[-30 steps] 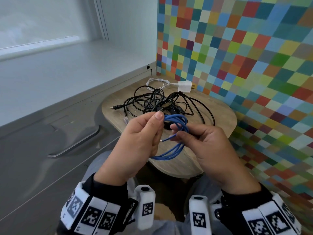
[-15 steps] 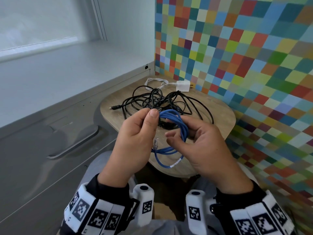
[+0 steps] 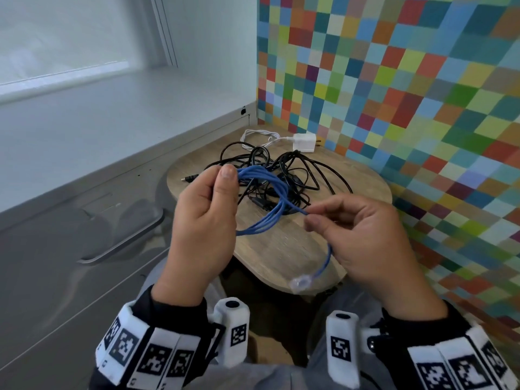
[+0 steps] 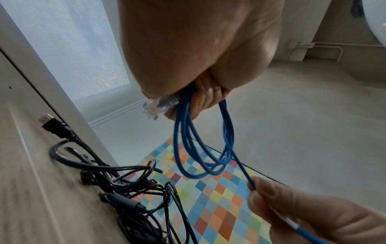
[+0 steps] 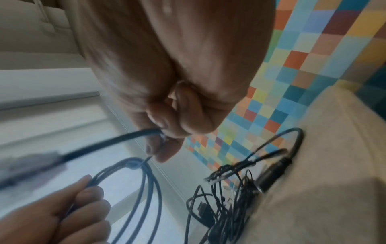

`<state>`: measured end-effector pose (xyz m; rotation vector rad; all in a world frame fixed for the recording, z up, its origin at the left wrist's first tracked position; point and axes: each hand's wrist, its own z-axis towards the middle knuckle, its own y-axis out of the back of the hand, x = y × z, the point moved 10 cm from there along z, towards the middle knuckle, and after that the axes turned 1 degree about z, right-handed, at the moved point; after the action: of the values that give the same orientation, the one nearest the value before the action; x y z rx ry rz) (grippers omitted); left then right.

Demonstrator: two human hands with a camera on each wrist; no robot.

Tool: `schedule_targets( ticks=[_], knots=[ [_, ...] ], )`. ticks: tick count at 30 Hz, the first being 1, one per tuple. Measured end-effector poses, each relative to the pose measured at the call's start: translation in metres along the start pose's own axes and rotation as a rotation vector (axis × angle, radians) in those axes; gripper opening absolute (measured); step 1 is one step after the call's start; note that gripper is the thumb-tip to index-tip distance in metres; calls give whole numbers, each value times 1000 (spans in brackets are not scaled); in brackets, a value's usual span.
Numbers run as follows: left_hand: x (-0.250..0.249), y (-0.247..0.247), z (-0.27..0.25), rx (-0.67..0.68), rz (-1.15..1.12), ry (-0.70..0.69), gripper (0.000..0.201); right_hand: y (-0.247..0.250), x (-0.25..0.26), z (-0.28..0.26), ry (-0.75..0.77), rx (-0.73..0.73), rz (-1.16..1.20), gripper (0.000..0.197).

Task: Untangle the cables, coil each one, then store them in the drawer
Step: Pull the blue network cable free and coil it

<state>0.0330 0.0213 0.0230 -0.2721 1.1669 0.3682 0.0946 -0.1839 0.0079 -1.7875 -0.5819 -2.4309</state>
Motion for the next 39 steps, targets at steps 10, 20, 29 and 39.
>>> schedule_targets(
  ticks=[10,20,29,39],
  knots=[
    [9,-26,-8,95,-515,216,42,18,-3,3,45,-172,-127,16],
    [14,-25,-8,11,-553,166,38,-39,-6,-4,-131,20,470,39],
    [-6,-26,-11,-3,-344,-60,39,-51,-25,-5,-347,48,868,26],
    [21,-17,-14,-209,-434,74,40,-64,-12,-7,-321,191,978,20]
  ],
)
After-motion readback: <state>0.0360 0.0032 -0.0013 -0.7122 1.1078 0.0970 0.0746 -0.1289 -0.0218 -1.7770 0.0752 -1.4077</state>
